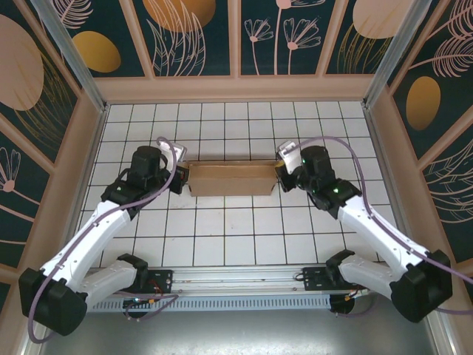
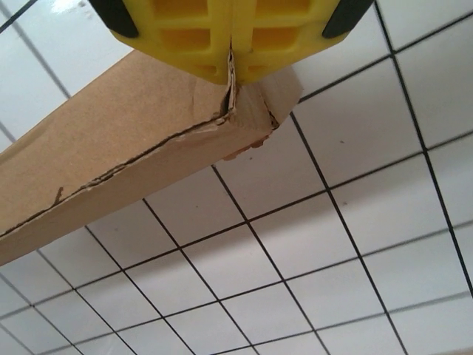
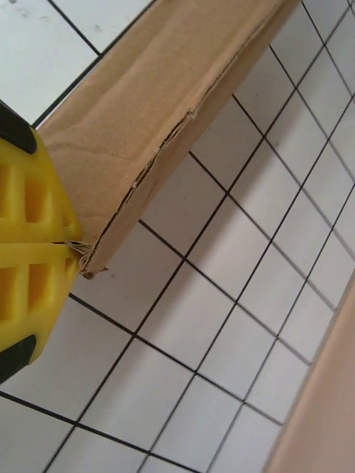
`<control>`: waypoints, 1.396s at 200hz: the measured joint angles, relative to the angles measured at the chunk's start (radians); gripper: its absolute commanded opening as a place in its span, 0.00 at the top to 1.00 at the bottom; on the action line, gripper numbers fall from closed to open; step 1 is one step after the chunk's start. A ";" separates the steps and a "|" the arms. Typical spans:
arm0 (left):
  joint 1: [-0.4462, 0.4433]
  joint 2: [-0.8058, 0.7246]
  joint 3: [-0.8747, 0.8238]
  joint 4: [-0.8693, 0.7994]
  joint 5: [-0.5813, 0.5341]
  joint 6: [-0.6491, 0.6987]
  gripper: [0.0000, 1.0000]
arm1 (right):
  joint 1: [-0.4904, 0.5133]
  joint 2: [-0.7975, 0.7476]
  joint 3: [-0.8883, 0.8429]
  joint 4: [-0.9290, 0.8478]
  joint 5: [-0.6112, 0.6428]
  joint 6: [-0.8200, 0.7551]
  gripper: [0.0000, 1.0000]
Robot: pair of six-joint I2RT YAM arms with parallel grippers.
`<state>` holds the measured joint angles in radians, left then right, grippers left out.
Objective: Fold the paper box
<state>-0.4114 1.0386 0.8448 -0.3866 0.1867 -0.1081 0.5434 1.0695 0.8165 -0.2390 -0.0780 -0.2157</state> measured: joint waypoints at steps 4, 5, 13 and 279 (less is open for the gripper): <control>0.000 0.011 0.007 -0.005 0.001 -0.015 1.00 | 0.000 0.016 0.019 -0.011 0.008 0.016 1.00; 0.000 0.016 0.009 -0.008 0.000 -0.020 1.00 | 0.000 0.019 0.021 -0.014 0.010 0.017 1.00; 0.000 0.042 0.021 -0.021 0.000 -0.046 1.00 | 0.000 0.050 0.056 -0.034 0.022 0.039 1.00; -0.008 0.172 0.140 -0.143 -0.008 -0.261 1.00 | 0.023 0.154 0.113 -0.043 0.140 0.315 1.00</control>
<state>-0.4194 1.2106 0.9852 -0.5301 0.1791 -0.3687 0.5667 1.2236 0.9298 -0.2821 0.0616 0.0990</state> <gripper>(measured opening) 0.050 0.050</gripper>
